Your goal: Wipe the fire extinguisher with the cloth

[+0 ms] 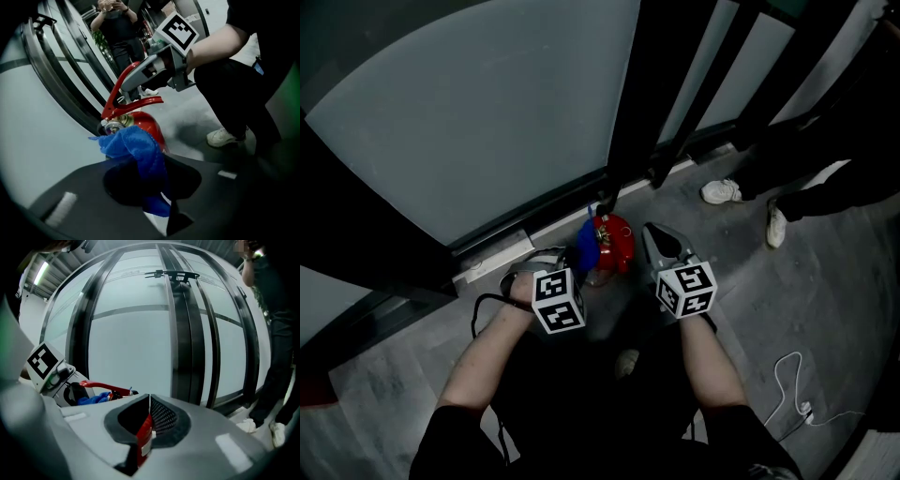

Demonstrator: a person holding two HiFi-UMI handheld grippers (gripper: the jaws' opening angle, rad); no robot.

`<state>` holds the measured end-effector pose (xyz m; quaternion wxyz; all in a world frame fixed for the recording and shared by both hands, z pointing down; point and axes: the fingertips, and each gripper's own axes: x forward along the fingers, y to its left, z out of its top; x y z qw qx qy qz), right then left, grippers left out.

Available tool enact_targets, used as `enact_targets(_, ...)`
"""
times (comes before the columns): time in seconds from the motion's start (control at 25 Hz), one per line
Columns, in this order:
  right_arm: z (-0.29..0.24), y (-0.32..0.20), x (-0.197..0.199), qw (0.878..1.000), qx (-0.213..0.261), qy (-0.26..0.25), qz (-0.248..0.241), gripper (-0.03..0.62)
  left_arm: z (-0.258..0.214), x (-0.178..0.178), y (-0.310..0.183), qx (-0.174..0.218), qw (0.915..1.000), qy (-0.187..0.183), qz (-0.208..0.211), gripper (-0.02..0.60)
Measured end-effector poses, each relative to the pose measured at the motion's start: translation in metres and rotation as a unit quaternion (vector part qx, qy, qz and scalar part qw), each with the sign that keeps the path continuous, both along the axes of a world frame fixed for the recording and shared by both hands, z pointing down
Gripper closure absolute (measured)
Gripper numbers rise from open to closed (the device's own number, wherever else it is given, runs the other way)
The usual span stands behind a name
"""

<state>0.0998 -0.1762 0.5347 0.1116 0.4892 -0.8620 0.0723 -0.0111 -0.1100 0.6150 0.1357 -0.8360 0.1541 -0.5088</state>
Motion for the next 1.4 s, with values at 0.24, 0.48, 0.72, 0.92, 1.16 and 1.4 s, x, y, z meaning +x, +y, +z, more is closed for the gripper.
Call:
enact_targets(0.24,0.002,-0.002,-0.001,1.0,-0.001,-0.012,0.004,0.585,-0.005,0.02,0.013,-0.035,0.998,0.043,-0.029,0.483)
enact_targets(0.48,0.002,-0.005,-0.008,1.0,-0.002,-0.024,-0.001,0.585,-0.004,0.029,0.018,-0.061,0.9939,0.076,-0.053,0.483)
enact_targets(0.72,0.002,-0.007,-0.01,1.0,-0.003,-0.029,-0.006,0.583,-0.007,0.044,0.027,-0.085,0.9854,0.14,-0.046,0.483)
enact_targets(0.92,0.003,-0.007,-0.006,1.0,-0.005,-0.031,-0.003,0.585,-0.025,0.026,0.028,-0.132,0.9616,0.219,-0.101,0.485)
enact_targets(1.16,0.007,-0.014,0.005,0.999,-0.017,-0.047,0.017,0.585,-0.047,-0.042,-0.026,-0.024,0.9667,0.181,-0.179,0.485)
enact_targets(1.4,0.004,-0.008,0.006,0.997,-0.026,-0.071,0.022,0.585,-0.025,-0.03,-0.072,0.003,0.9834,0.14,-0.115,0.483)
